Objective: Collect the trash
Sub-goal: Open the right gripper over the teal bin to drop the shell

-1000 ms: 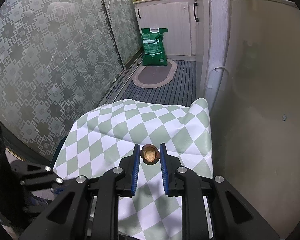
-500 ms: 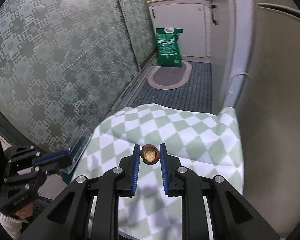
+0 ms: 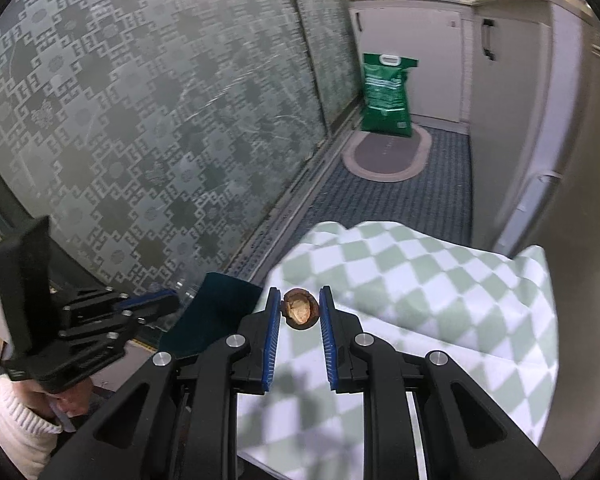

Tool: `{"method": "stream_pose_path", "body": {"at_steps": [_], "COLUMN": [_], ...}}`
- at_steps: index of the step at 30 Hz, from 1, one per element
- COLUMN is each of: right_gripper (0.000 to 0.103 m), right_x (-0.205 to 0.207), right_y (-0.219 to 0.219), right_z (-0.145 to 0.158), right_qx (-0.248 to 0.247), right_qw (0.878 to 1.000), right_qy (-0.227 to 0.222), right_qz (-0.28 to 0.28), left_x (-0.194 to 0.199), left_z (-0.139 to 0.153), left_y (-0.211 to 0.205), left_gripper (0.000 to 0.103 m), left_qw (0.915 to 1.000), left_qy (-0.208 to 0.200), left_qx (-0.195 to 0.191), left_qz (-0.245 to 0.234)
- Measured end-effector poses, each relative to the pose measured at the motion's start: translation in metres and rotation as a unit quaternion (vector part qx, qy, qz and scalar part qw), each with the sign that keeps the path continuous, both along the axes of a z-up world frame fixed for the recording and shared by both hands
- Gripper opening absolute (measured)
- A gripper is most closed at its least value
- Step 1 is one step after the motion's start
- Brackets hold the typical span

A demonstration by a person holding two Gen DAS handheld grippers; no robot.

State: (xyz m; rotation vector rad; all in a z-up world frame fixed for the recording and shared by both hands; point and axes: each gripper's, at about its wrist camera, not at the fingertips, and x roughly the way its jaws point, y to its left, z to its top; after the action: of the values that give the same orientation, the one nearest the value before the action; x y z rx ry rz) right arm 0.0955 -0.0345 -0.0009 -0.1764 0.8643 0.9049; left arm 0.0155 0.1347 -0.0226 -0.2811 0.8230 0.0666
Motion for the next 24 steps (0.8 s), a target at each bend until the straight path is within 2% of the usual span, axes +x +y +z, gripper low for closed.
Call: {"method": "stream_pose_path", "body": {"at_steps": [9,17,18,19,20,24], "right_gripper": [0.020,0.020,0.020,0.020,0.020,0.020], "right_x": [-0.018,-0.031,-0.032,-0.032,-0.033,-0.033], "right_y": [0.057,0.099,0.104,0.108,0.112,0.127], "right_z": [-0.019,-0.038,-0.041,-0.044,-0.047,-0.059], "right_qx": [-0.040,-0.070,-0.074,-0.079,-0.083,-0.103], "right_qw": [0.998,0.993,0.993,0.992,0.992,0.988], "right_qy": [0.019,0.034,0.037,0.040,0.041,0.050], "right_qz": [0.054,0.083,0.086,0.089,0.091,0.101], "left_x": [-0.009,-0.019,-0.020,-0.021,-0.023,-0.030], "left_z": [-0.046,-0.090,-0.093,-0.094,-0.095,-0.092], "left_y": [0.038,0.067,0.070,0.072,0.075,0.083], "left_gripper": [0.003,0.005,0.006,0.013,0.015,0.016], "left_qw": [0.9973,0.9886,0.9878,0.9871,0.9870,0.9873], "left_qy": [0.069,0.142,0.147,0.150,0.151,0.147], "left_qx": [-0.001,-0.004,-0.004,-0.004,-0.004,-0.001], "left_qz": [0.027,0.049,0.052,0.054,0.055,0.060]}}
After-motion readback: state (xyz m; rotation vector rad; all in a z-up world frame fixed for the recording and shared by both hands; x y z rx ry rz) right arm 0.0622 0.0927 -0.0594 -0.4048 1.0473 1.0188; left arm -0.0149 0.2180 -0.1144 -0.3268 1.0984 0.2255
